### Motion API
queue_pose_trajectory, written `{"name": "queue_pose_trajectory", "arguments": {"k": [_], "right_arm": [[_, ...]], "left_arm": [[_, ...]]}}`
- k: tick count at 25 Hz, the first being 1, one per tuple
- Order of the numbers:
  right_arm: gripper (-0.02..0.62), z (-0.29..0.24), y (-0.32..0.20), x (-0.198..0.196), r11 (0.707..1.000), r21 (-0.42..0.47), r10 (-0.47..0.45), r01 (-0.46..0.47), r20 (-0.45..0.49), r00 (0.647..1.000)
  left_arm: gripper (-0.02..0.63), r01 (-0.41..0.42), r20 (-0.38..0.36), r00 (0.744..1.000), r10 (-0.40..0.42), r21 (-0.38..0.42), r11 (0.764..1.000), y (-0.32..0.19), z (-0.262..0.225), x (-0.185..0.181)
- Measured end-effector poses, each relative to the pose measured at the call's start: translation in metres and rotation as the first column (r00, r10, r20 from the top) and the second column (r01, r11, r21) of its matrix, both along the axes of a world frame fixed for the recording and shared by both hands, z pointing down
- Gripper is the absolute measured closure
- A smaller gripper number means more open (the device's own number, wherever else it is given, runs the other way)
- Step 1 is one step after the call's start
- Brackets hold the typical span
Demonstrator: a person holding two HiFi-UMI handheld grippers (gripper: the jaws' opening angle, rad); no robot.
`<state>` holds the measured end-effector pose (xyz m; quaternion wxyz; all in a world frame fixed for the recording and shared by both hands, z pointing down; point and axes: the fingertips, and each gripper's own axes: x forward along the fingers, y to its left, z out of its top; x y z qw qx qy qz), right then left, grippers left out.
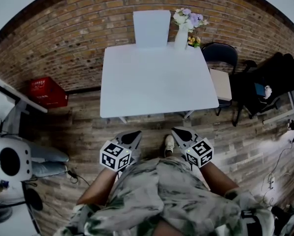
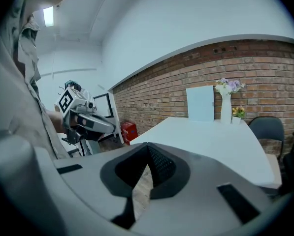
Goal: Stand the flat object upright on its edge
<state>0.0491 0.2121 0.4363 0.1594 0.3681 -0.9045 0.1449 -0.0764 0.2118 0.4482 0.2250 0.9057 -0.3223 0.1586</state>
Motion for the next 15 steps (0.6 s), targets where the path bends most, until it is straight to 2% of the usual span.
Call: {"name": "queue_pose_trajectory", "arguments": {"k": [15], "right_arm": [[0.575, -0.006, 0.015, -0.008, 1.000, 0.002, 0.001, -0.001, -0.008, 1.000]], "left_arm": [[0.581, 0.001, -0.023, 1.000, -0.001, -0.003, 1.000, 0.014, -0.004, -0.006]]}}
